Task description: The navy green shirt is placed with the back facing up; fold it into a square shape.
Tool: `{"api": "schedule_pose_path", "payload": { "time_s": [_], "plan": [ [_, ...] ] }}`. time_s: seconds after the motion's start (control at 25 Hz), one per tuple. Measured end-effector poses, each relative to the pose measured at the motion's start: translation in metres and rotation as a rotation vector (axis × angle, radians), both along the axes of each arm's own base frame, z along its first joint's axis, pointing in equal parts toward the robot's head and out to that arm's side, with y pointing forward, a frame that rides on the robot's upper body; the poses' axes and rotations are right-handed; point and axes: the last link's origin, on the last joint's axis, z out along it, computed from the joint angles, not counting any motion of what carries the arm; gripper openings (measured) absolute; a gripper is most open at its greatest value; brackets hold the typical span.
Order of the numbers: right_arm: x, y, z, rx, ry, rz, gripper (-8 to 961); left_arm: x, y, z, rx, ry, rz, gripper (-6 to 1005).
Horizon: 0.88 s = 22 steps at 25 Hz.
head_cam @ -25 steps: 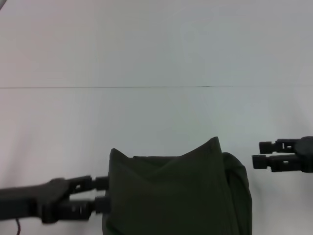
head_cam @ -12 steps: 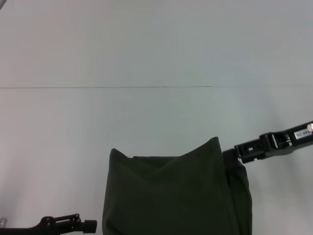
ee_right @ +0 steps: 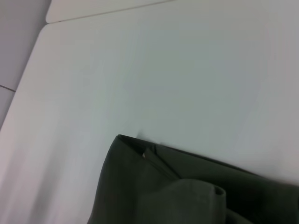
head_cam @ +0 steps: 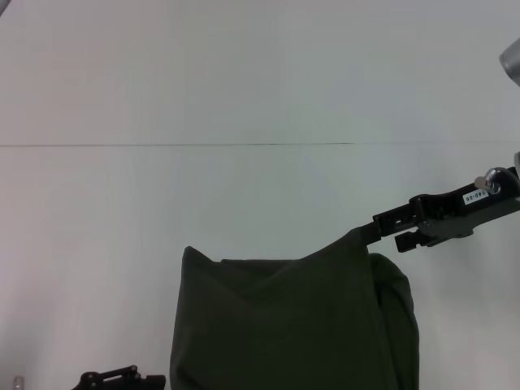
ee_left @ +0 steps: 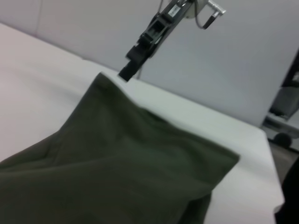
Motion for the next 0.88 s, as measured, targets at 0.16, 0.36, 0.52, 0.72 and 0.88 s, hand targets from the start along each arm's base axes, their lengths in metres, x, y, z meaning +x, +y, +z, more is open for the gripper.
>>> {"api": "schedule_pose_path", "payload": {
  "time_s": [0.16,0.36,0.52,0.72,0.88],
  "plan": [
    [0.0,0.003,0.001,0.017,-0.014,-0.019,825,-0.003,0.004,-0.017,0.033,0.043,0.035,964],
    [0.005,0.008,-0.001,0.044,-0.012,-0.038,817,-0.004,0.003,-0.026,0.041,0.065,0.042,964],
    [0.004,0.01,-0.01,0.036,-0.007,-0.048,811,-0.005,0.002,-0.026,0.048,0.062,0.054,964],
    [0.001,0.011,-0.017,0.015,-0.011,-0.043,803,-0.008,0.001,-0.023,0.053,0.067,0.06,963],
    [0.001,0.012,-0.019,0.011,-0.028,-0.044,797,-0.01,0.002,-0.02,0.058,0.069,0.066,963]
  ]
}}
